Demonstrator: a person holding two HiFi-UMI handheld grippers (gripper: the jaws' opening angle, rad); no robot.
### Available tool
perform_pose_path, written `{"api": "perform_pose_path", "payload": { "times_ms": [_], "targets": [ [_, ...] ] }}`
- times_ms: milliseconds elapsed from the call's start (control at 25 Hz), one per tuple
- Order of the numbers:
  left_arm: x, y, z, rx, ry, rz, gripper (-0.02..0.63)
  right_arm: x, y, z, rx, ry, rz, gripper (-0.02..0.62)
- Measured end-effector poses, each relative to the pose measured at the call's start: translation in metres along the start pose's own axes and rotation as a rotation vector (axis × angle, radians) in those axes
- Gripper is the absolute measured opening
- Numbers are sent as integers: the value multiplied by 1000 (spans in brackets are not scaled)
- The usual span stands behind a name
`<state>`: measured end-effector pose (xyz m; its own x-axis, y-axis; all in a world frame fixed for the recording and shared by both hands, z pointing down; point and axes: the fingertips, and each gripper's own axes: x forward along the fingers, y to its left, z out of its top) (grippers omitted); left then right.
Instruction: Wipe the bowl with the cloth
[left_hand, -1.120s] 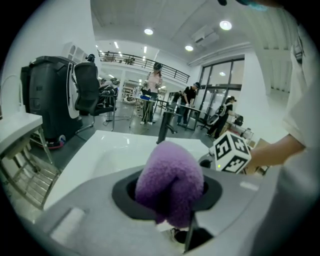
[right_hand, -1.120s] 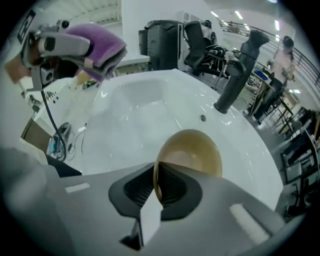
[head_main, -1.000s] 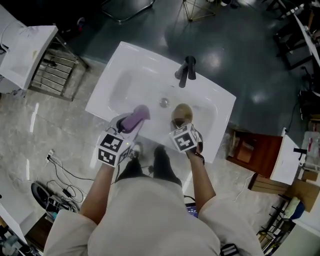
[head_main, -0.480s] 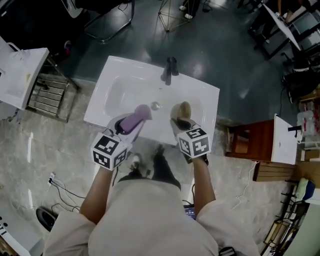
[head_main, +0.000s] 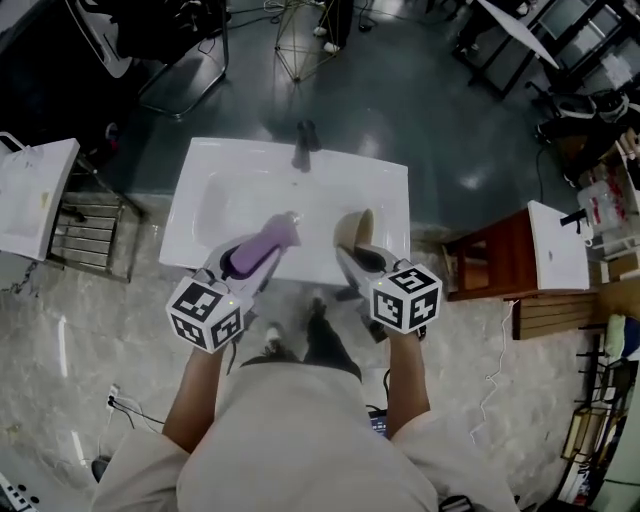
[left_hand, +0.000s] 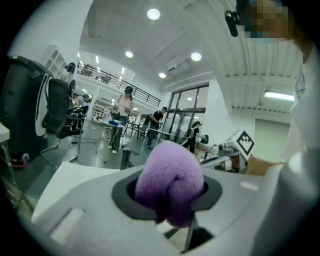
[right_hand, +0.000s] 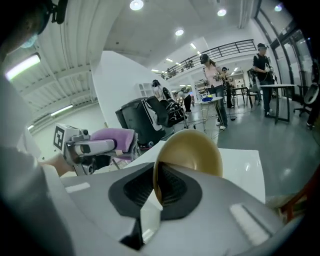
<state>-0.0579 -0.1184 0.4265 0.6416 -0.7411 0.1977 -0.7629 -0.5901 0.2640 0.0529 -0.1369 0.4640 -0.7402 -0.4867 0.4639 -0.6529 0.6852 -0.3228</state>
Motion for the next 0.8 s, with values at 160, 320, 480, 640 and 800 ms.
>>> {"api": "perform_pose_path", "payload": {
  "times_ms": [160, 320, 480, 640, 800],
  "targets": [
    [2, -29, 20, -40, -49, -119, 127, -27, 10, 8, 46, -75, 24, 14],
    [6, -69, 45, -73, -112, -291, 127, -47, 19, 10, 66, -124, 67, 14],
    [13, -116, 56, -9, -119, -464, 127, -65, 30, 12, 91, -176, 153, 14],
    [25, -143, 60, 65, -92, -560, 129, -74, 43, 15, 91, -196, 229, 12],
    [39, -142, 63, 147, -54, -544, 129, -81, 55, 17, 60, -207, 306, 14]
  ]
}}
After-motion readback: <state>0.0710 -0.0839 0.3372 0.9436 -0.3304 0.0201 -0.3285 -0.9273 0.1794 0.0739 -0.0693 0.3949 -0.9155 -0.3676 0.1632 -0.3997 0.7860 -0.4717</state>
